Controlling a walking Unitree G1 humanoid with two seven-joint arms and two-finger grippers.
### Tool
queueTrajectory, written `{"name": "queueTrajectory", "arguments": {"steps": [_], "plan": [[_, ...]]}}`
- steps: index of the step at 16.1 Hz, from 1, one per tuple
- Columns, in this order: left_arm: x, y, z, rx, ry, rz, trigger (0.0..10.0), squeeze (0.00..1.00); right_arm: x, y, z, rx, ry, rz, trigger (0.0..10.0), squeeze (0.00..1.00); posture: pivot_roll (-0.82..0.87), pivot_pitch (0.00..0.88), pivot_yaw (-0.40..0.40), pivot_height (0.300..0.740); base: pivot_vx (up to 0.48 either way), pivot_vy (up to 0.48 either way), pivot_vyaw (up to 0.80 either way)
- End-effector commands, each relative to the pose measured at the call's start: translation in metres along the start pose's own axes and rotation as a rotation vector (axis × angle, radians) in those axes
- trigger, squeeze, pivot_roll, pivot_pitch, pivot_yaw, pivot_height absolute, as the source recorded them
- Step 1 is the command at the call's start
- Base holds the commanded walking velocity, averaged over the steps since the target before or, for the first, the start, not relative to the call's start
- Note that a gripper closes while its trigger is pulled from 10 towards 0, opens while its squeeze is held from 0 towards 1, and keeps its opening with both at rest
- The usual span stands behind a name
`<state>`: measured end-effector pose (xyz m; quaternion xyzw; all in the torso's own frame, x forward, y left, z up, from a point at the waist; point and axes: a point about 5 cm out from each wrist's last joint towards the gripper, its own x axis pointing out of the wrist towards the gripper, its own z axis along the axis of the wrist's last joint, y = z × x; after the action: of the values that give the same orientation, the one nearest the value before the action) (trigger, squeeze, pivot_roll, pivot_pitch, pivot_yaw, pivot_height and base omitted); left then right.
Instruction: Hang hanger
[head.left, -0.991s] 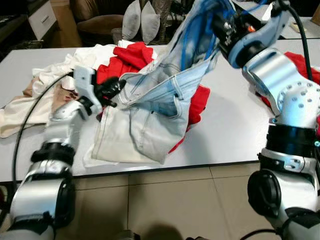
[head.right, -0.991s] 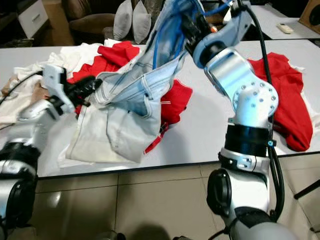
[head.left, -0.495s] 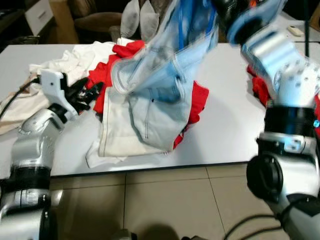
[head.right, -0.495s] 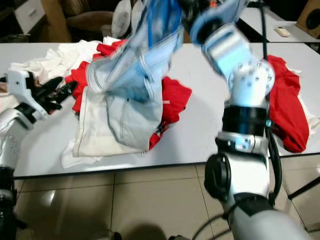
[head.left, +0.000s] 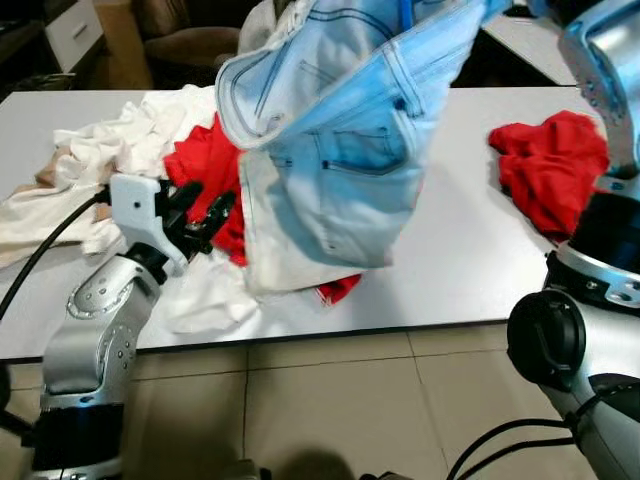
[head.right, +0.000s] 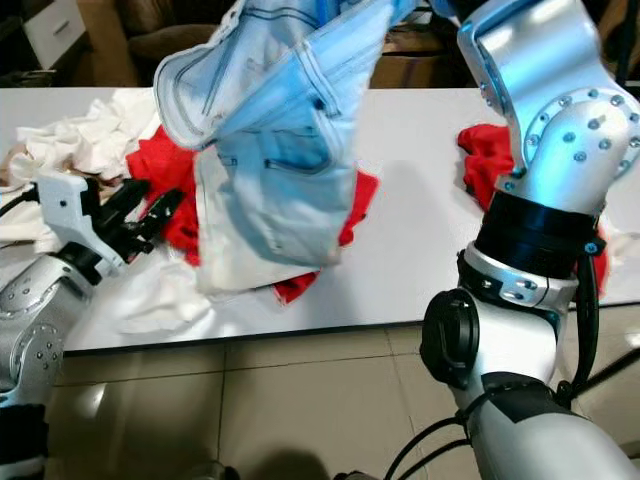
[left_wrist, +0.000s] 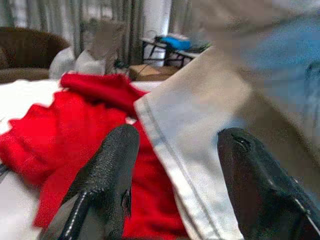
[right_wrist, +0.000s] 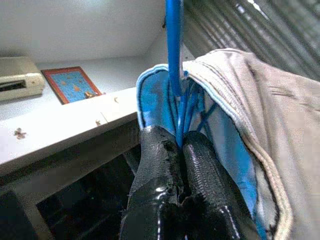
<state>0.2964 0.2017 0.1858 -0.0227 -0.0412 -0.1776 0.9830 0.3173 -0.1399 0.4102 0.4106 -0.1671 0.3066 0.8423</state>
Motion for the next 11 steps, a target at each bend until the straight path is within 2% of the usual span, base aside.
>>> {"name": "queueTrajectory", "arguments": {"steps": [1, 7, 10, 11], "plan": [[0.001, -0.006, 0.002, 0.01, 0.011, -0.008, 10.0, 0.0, -0.006, 0.007, 0.01, -0.014, -0.037, 0.025, 10.0, 0.0, -0.08, 0.0, 0.012, 0.74, 0.0, -0.368, 0.0], [0.001, -0.009, 0.009, 0.032, 0.024, -0.008, 10.0, 0.0, -0.01, 0.003, 0.005, 0.0, -0.017, 0.002, 10.0, 0.0, -0.07, 0.0, 0.014, 0.74, 0.0, -0.372, 0.0], [-0.003, -0.004, 0.011, 0.047, 0.03, 0.01, 10.0, 0.0, -0.011, 0.002, -0.001, 0.004, 0.017, 0.007, 10.0, 0.0, -0.06, 0.0, 0.006, 0.74, 0.0, -0.37, 0.0], [-0.004, -0.003, 0.012, 0.05, 0.031, 0.015, 10.0, 0.0, -0.011, 0.001, -0.004, 0.0, 0.033, 0.009, 10.0, 0.0, -0.06, 0.0, 0.005, 0.74, 0.0, -0.371, 0.8]]}}
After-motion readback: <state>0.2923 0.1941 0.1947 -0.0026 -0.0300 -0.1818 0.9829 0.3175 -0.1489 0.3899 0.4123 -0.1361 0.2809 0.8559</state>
